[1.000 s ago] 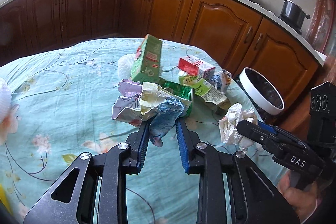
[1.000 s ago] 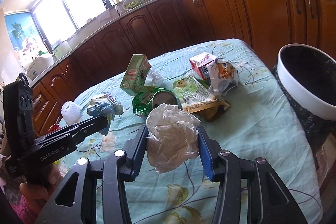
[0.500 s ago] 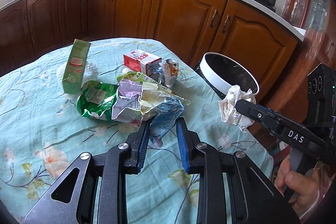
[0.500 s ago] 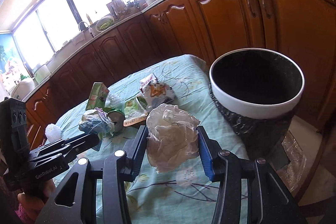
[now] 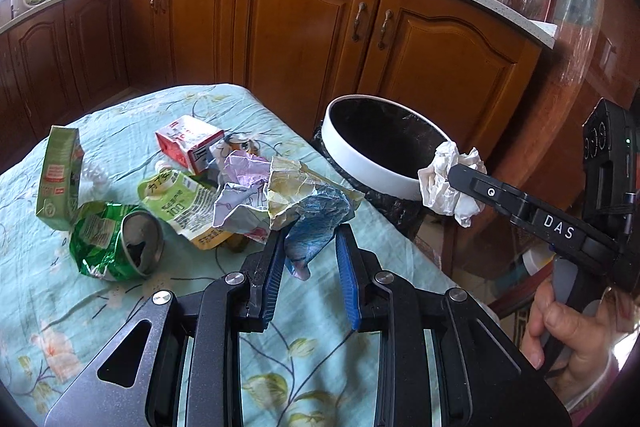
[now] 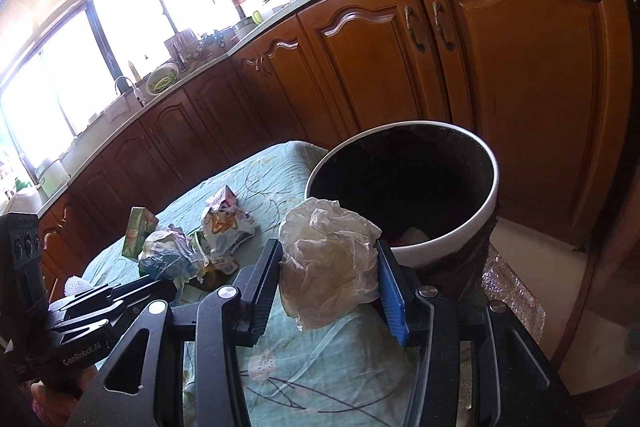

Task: Collect trash
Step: 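Carry wrapper and tissue to the bin and open both tools over it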

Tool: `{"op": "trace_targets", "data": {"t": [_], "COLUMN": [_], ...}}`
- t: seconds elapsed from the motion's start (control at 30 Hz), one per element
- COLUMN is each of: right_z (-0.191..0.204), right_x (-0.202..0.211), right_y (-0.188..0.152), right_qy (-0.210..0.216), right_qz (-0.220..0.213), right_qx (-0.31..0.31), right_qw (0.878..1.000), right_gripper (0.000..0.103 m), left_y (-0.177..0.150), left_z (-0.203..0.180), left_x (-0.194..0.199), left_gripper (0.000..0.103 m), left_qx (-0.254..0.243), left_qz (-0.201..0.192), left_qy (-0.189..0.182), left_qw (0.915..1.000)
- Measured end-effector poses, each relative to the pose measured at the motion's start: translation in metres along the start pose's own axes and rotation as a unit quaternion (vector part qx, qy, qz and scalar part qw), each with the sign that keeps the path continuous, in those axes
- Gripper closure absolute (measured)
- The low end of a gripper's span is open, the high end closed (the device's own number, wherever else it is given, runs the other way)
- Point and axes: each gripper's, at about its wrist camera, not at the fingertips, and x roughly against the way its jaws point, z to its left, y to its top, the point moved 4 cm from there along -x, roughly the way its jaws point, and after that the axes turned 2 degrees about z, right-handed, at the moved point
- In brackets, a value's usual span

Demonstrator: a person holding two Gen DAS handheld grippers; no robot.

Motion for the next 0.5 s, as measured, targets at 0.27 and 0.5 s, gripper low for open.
{"op": "trace_targets", "data": {"t": [0.27, 0.5], "right_z": [-0.024, -0.042], "right_x": [-0.009, -0.020], "right_y": [0.021, 0.042], "right_qy": [-0.019, -0.030], "right_qz": [-0.008, -0.008], "right_qx": [-0.008, -0.009], "right_qw": [1.000, 0.999], "right_gripper": [0.055, 0.055], "left_y": [0.023, 0.048], "left_z": [-0.021, -0.042], "left_x": [-0.022, -0.045], "left_gripper": [0.078, 0.078], "left_qx": [-0.016, -0.030], "left_qz": [0.005, 0.011], "left_qy": [-0.024, -0.039], "left_qw": [0.9996, 0.9987]}}
